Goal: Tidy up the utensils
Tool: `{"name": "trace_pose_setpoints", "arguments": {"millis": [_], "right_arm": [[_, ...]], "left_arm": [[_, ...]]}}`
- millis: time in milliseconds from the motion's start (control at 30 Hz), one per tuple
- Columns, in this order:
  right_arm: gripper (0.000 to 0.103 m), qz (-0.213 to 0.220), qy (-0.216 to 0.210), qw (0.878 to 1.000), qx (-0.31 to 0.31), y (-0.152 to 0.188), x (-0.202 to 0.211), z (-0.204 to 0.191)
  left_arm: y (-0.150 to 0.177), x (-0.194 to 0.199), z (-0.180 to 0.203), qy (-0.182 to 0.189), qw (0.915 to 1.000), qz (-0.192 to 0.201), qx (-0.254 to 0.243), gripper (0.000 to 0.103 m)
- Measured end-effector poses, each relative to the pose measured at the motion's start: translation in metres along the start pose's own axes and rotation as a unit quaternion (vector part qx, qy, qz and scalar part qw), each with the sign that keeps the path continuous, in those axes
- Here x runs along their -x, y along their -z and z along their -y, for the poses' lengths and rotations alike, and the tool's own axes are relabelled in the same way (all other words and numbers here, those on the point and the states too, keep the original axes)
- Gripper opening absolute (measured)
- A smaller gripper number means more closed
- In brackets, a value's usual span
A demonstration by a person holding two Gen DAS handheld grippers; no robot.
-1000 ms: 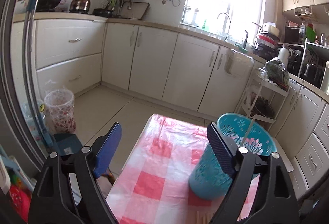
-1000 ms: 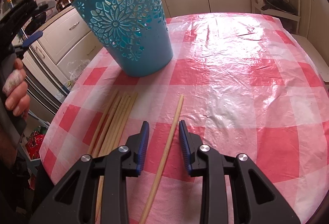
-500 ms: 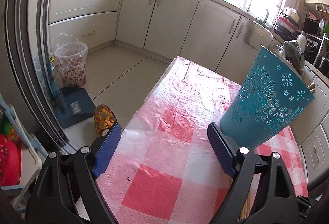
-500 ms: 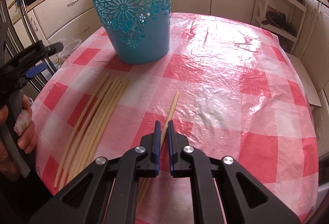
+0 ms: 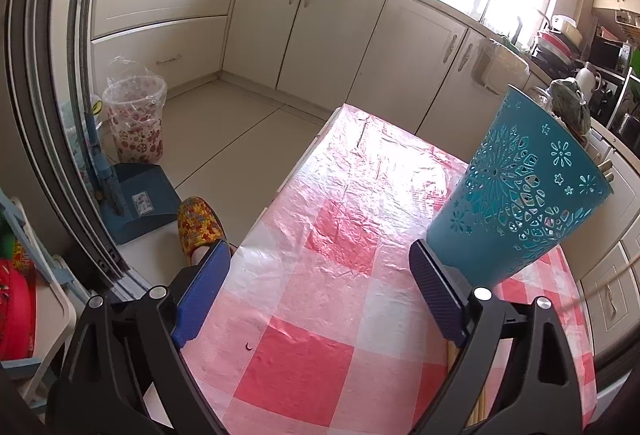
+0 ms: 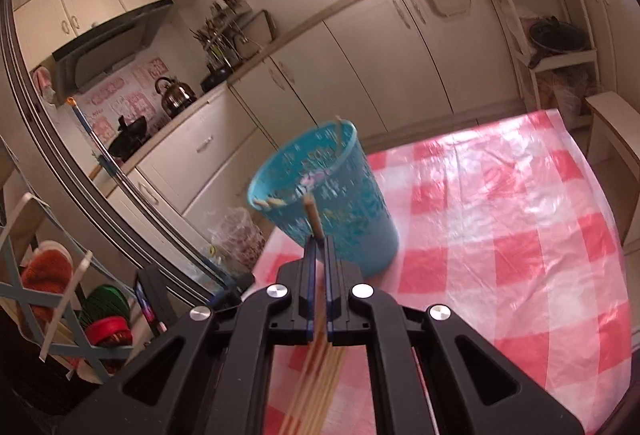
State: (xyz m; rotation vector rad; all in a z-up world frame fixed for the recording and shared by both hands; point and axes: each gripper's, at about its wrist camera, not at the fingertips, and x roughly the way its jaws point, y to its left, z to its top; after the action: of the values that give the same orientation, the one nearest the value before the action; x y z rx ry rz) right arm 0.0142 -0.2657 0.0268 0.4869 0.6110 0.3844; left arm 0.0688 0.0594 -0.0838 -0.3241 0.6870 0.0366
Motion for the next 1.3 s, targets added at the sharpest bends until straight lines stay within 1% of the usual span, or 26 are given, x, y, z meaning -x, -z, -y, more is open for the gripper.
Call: {"name": "trace_pose_setpoints", "arguments": {"millis": [67, 167, 233, 267, 300, 333, 367, 400, 500, 567, 667, 767, 867, 900, 933, 967, 1000, 1033, 1100, 1133, 1200, 1233, 1300], "right_arm": [[0.004, 0.02, -0.008, 1.0, 0.014, -0.016, 0.0, -0.015], [0.004, 0.031, -0.007, 0.999, 0.037, -0.031, -0.003, -0.029], [0.004, 0.019, 0.006, 0.999, 0.046, -0.031, -0.008, -0.03], [0.005, 0.009, 0.019, 0.999, 0.042, -0.028, -0.013, -0.026], [0.007, -0.005, 0.035, 0.999, 0.031, -0.022, -0.018, -0.019], [0.027, -0.021, 0.051, 0.998, 0.012, -0.013, -0.023, -0.008], [0.052, -0.035, 0.066, 0.997, -0.011, -0.002, -0.029, 0.004], [0.056, -0.04, 0.084, 0.995, -0.033, 0.008, -0.034, 0.017], [0.056, -0.077, 0.125, 0.985, -0.095, 0.035, -0.05, 0.059], [0.056, -0.088, 0.151, 0.98, -0.094, 0.043, -0.058, 0.072], [0.056, -0.091, 0.178, 0.974, -0.107, 0.042, -0.072, 0.082], [0.057, -0.089, 0.218, 0.969, -0.075, 0.034, -0.098, 0.074], [0.059, -0.114, 0.259, 0.958, -0.046, 0.029, -0.132, 0.073], [0.059, -0.128, 0.273, 0.953, -0.026, 0.029, -0.142, 0.071], [0.061, -0.138, 0.283, 0.949, 0.001, 0.031, -0.149, 0.067], [0.063, -0.152, 0.288, 0.945, 0.028, 0.033, -0.152, 0.063], [0.064, -0.162, 0.283, 0.944, 0.054, 0.035, -0.152, 0.059], [0.064, -0.175, 0.273, 0.943, 0.071, 0.038, -0.15, 0.058], [0.065, -0.213, 0.255, 0.936, 0.117, 0.046, -0.141, 0.056], [0.065, -0.226, 0.241, 0.934, 0.134, 0.051, -0.133, 0.056], [0.065, -0.245, 0.221, 0.934, 0.134, 0.055, -0.113, 0.067], [0.065, -0.24, 0.219, 0.939, 0.114, 0.053, -0.102, 0.076], [0.065, -0.209, 0.245, 0.945, 0.058, 0.044, -0.086, 0.095]], "left_arm": [[0.0, 0.0, -0.001, 0.001, 1.0, -0.001, 0.001, 0.087], [0.0, -0.001, -0.001, 0.003, 1.0, -0.002, 0.004, 0.087], [0.0, -0.002, -0.002, 0.005, 1.0, -0.002, 0.005, 0.087], [0.0, -0.002, -0.002, 0.006, 1.0, -0.003, 0.006, 0.087], [0.0, -0.003, -0.003, 0.007, 1.0, -0.003, 0.006, 0.087], [0.0, -0.003, -0.003, 0.008, 0.9999, -0.003, 0.007, 0.087], [0.001, -0.003, -0.003, 0.009, 0.9999, -0.003, 0.006, 0.087], [0.001, -0.003, -0.002, 0.01, 0.9999, -0.004, 0.006, 0.087], [0.001, -0.004, -0.003, 0.014, 0.9999, -0.006, 0.008, 0.088], [0.001, -0.005, -0.003, 0.015, 0.9998, -0.008, 0.008, 0.088], [0.001, -0.006, -0.001, 0.017, 0.9998, -0.01, 0.005, 0.088], [0.001, -0.007, 0.0, 0.016, 0.9998, -0.012, 0.002, 0.088], [0.001, -0.008, -0.001, 0.017, 0.9998, -0.013, 0.006, 0.088], [0.001, -0.008, -0.001, 0.017, 0.9997, -0.014, 0.007, 0.088], [0.0, -0.008, -0.002, 0.017, 0.9997, -0.014, 0.009, 0.088], [0.0, -0.009, -0.002, 0.017, 0.9997, -0.014, 0.01, 0.088], [0.0, -0.009, -0.002, 0.018, 0.9997, -0.014, 0.01, 0.088], [0.0, -0.009, -0.002, 0.018, 0.9997, -0.014, 0.011, 0.088], [0.0, -0.009, -0.002, 0.019, 0.9997, -0.014, 0.012, 0.089], [0.0, -0.009, -0.003, 0.019, 0.9997, -0.013, 0.012, 0.089], [0.001, -0.008, -0.003, 0.02, 0.9996, -0.011, 0.014, 0.089], [0.001, -0.008, -0.003, 0.021, 0.9996, -0.01, 0.015, 0.089], [0.001, -0.008, -0.003, 0.021, 0.9996, -0.01, 0.015, 0.09]]}}
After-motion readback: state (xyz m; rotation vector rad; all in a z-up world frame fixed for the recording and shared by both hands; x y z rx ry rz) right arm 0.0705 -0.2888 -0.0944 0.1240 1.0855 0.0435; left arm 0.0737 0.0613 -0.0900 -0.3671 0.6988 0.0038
